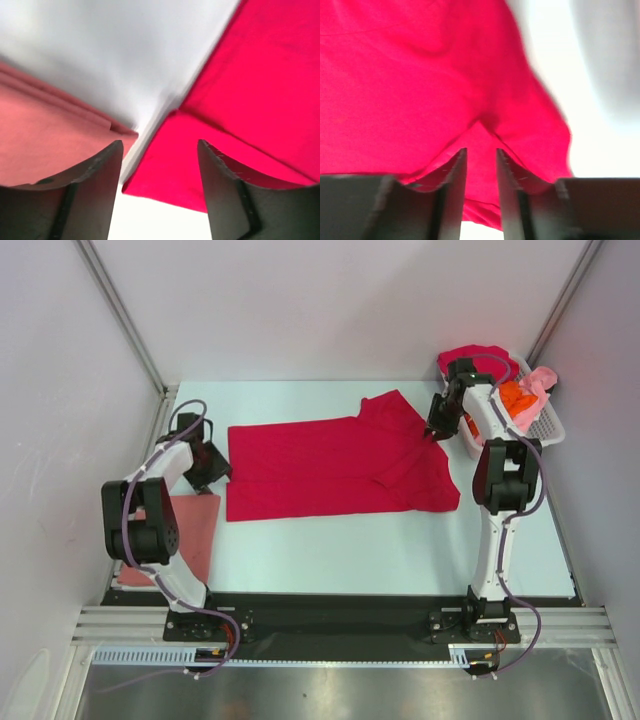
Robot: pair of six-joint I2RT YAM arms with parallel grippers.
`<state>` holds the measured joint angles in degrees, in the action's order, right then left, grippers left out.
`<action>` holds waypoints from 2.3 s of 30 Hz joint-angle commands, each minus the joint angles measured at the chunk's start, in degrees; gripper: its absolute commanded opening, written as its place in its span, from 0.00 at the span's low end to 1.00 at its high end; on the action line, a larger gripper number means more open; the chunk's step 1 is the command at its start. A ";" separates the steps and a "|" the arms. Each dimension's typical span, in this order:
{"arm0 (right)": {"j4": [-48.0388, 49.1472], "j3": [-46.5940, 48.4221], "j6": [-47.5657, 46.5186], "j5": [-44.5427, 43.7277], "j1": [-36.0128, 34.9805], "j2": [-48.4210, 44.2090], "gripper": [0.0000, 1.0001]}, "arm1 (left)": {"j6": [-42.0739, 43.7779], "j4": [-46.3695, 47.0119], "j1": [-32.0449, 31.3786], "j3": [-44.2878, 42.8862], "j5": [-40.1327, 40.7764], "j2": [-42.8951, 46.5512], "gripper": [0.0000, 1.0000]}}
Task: Fold and stack the t-shirts
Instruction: Fold the tshirt
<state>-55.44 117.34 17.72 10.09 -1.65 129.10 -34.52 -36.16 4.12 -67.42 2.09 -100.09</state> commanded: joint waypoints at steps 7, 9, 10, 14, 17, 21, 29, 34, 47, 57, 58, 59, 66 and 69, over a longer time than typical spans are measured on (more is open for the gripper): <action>2.78 -20.97 -0.94 -0.62 4.89 -23.25 0.52 | 3.94 1.00 -5.68 8.67 -4.00 21.50 0.69; 6.20 -33.76 0.65 1.59 6.21 -31.05 0.52 | 3.24 3.02 -6.58 12.64 -8.04 25.37 0.67; 9.53 -38.19 1.09 1.95 6.74 -33.71 0.52 | 2.71 3.46 -7.02 16.49 -9.02 26.34 0.64; 14.92 -51.23 1.44 3.80 10.26 -41.99 0.50 | 0.60 7.85 -7.02 23.55 -12.89 28.81 0.60; 14.93 -54.76 -0.40 4.77 12.11 -43.84 0.52 | -0.01 8.91 -6.93 24.09 -14.83 27.06 0.59; 15.09 -56.78 -2.16 5.99 12.20 -43.14 0.54 | -0.19 9.62 -6.93 23.47 -15.36 23.37 0.56; 17.47 -54.59 -4.35 5.91 8.69 -35.95 0.49 | 1.12 9.80 -6.49 21.01 -14.92 15.81 0.51; 17.73 -51.69 -4.88 2.84 6.75 -33.12 0.50 | 2.44 9.53 -5.70 18.82 -14.66 13.17 0.50; 16.06 -49.31 -6.55 -3.06 4.73 -29.96 0.46 | 3.67 7.60 -4.38 15.92 -13.51 7.73 0.50; 16.94 -47.12 -6.55 2.13 5.08 -27.15 0.24 | 3.32 7.33 -4.30 14.95 -12.81 4.82 0.50; 16.86 -46.77 -6.55 2.22 5.16 -26.97 0.19 | 3.41 7.25 -4.30 14.95 -12.72 4.65 0.51; 16.68 -46.41 -6.55 2.22 5.17 -26.62 0.15 | 3.41 7.16 -4.30 14.95 -12.81 4.47 0.50; 16.33 -42.55 -6.12 -2.59 3.94 -24.42 0.00 | 3.32 7.16 -4.30 14.95 -11.76 3.94 0.52; 14.75 -40.18 -6.20 -6.99 3.94 -22.67 0.00 | 3.15 6.89 -2.73 14.95 -11.32 3.50 0.52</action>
<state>-39.64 73.52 11.79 8.67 2.72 105.27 -32.51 -31.68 -0.40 -52.36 -12.78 -94.08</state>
